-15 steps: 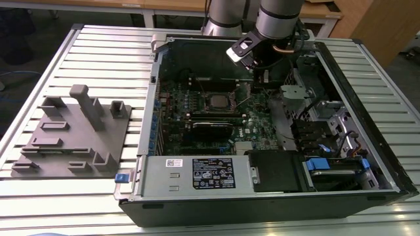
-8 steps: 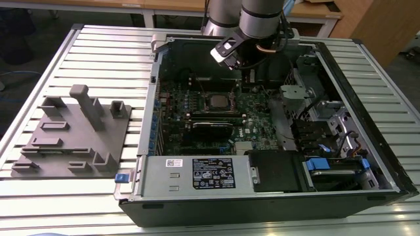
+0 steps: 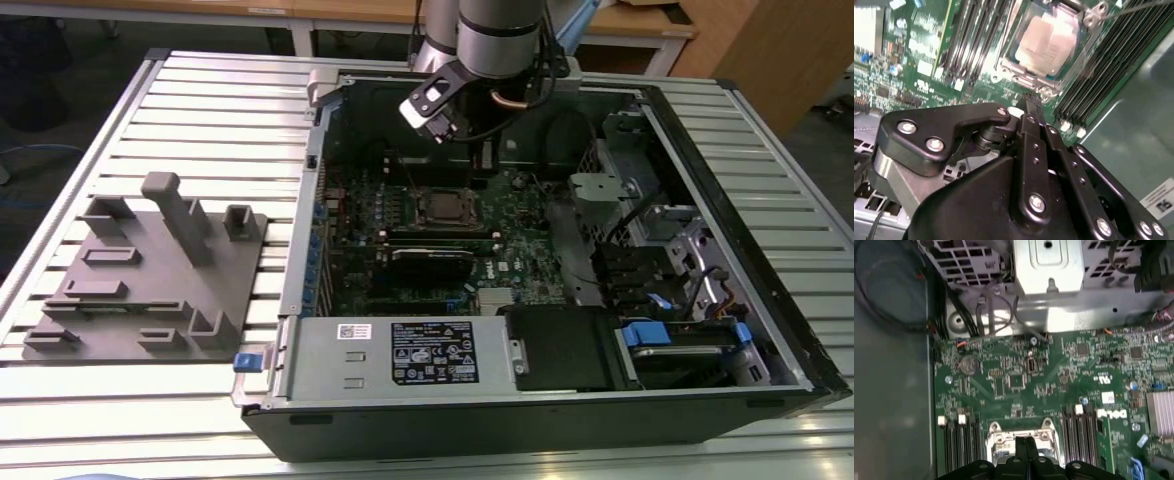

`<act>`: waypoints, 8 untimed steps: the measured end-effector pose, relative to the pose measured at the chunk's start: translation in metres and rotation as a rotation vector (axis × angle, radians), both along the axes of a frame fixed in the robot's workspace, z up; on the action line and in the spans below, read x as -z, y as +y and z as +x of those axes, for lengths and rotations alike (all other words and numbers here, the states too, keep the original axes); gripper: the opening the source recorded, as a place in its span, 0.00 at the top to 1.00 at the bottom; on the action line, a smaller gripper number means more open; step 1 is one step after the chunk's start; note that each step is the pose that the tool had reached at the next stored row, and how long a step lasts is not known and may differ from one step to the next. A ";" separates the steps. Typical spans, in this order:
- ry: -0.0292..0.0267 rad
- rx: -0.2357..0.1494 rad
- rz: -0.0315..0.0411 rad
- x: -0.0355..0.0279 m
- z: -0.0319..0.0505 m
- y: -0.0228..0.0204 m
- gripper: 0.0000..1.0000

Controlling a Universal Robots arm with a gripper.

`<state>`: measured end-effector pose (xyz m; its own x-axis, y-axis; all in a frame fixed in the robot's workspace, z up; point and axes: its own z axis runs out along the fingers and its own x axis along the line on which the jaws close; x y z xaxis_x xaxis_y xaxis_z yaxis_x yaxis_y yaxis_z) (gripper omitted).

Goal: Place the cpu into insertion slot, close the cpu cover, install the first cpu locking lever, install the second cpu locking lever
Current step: 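Close the cpu cover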

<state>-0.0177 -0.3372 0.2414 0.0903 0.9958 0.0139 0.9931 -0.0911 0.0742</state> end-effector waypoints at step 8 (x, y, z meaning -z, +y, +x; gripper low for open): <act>0.0168 0.000 0.0001 0.0005 -0.0019 0.0000 0.90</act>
